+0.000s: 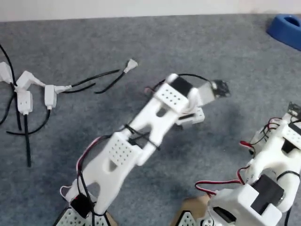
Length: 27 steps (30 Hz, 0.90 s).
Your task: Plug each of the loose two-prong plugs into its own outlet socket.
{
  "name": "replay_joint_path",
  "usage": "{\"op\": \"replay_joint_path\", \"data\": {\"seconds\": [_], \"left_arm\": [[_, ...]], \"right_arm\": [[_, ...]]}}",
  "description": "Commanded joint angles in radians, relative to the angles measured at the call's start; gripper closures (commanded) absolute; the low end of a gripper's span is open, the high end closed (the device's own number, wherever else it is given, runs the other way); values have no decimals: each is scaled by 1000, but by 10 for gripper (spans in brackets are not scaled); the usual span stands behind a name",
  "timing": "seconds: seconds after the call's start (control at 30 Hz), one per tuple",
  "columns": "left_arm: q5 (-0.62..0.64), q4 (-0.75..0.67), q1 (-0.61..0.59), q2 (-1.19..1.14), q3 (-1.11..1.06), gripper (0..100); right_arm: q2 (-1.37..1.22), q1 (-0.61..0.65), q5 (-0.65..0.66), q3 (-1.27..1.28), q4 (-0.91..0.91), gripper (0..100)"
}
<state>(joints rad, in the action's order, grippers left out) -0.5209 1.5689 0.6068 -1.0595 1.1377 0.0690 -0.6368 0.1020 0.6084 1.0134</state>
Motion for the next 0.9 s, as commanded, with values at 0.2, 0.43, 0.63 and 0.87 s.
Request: {"op": "replay_joint_path", "data": {"seconds": [0.2,0.43,0.63,0.87], "left_arm": [[-9,141,22,-170,383,748],[-9,123,-22,-191,384,748],[-11,127,-8,-191,383,995],[-11,120,-12,-194,383,940]], "right_arm": [[21,85,-8,125,-114,814],[21,87,-8,131,-114,814],[21,87,-8,131,-114,814],[21,88,-8,131,-113,814]]}}
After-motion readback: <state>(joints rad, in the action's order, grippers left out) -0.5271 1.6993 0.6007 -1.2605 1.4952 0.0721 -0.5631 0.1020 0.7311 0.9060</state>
